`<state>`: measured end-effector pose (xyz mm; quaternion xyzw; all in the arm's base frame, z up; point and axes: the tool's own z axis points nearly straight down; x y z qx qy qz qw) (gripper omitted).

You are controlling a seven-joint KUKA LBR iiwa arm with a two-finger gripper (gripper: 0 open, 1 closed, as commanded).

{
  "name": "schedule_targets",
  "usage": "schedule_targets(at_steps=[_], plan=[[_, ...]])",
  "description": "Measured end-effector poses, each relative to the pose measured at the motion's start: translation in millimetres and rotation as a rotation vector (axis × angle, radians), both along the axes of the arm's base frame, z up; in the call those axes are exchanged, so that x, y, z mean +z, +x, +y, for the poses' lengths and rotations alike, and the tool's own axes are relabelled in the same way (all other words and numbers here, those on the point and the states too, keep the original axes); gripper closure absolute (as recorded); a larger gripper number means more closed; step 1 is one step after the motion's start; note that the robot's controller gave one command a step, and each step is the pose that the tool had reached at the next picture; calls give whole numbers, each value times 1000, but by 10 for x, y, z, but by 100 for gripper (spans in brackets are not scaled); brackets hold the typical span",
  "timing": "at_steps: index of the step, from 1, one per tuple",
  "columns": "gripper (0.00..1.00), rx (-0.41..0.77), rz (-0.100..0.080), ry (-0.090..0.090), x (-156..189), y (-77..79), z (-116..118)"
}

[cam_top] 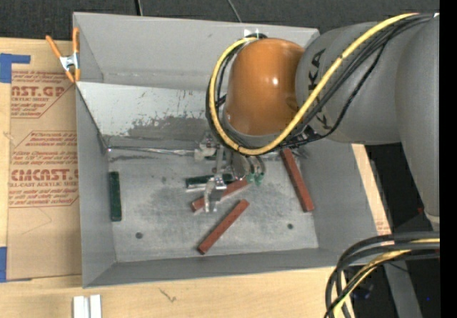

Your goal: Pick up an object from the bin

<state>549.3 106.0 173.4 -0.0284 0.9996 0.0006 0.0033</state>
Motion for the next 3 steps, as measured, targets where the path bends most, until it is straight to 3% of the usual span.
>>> schedule_targets(at_steps=[1, 2, 3], plan=[[0, 73, 8, -2, -151, 298, -566], [0, 53, 4, 0, -406, 179, -444], [0, 94, -2, 1, -1026, 314, -550]])
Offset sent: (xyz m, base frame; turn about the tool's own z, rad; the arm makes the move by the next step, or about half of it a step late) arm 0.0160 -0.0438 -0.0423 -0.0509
